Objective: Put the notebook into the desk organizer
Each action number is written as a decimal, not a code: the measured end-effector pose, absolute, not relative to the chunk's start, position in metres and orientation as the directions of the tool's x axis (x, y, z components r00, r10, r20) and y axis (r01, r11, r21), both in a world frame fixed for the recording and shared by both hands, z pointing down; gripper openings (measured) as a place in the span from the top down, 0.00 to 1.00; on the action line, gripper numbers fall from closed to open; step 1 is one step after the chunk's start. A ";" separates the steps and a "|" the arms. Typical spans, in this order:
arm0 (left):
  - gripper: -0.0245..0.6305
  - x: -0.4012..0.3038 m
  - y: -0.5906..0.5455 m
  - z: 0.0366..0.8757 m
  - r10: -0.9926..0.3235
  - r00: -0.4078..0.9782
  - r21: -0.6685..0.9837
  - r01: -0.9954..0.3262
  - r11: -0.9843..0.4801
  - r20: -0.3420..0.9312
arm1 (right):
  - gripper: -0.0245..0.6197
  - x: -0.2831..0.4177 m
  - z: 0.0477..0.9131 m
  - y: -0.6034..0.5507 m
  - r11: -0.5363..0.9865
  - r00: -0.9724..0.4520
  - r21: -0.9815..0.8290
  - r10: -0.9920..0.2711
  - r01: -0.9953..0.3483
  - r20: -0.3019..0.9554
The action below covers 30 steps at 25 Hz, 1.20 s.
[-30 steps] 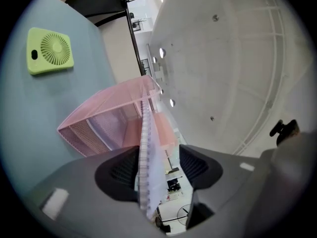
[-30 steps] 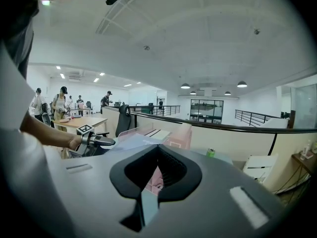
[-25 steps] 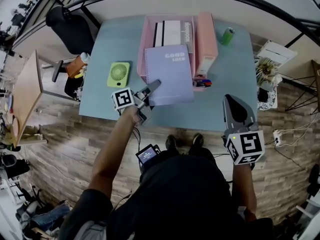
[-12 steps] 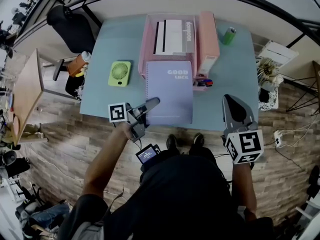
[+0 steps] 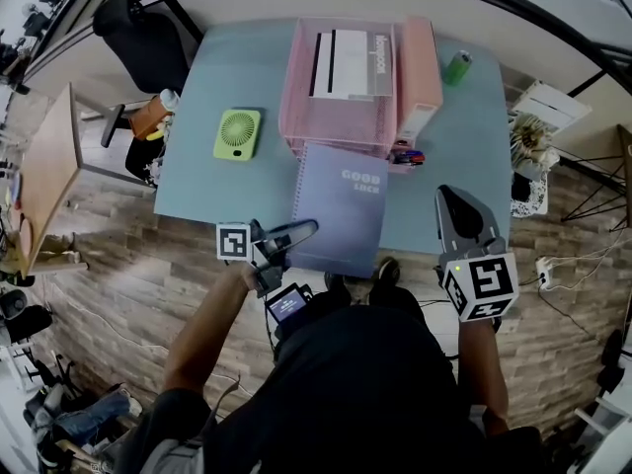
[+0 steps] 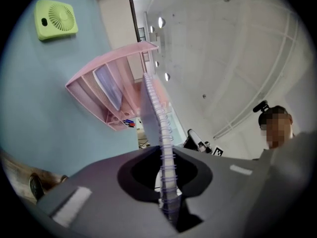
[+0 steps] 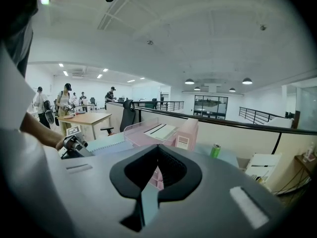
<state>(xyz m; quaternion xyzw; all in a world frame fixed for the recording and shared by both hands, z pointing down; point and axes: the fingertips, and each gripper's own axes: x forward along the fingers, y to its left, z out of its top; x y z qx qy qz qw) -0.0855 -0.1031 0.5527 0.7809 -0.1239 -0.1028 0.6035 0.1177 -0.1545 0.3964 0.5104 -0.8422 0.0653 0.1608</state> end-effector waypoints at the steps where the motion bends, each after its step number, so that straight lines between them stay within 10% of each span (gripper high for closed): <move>1: 0.83 -0.085 -0.102 0.553 -0.314 0.949 0.967 -0.065 -0.248 -0.017 | 0.96 0.117 0.397 -0.154 0.472 -0.427 0.056 -0.837 -0.880 0.341; 30: 0.82 -0.090 -0.117 0.573 -0.324 0.911 0.934 0.145 -0.327 -0.254 | 0.96 0.114 0.400 -0.154 0.451 -0.388 0.089 -0.839 -0.888 0.381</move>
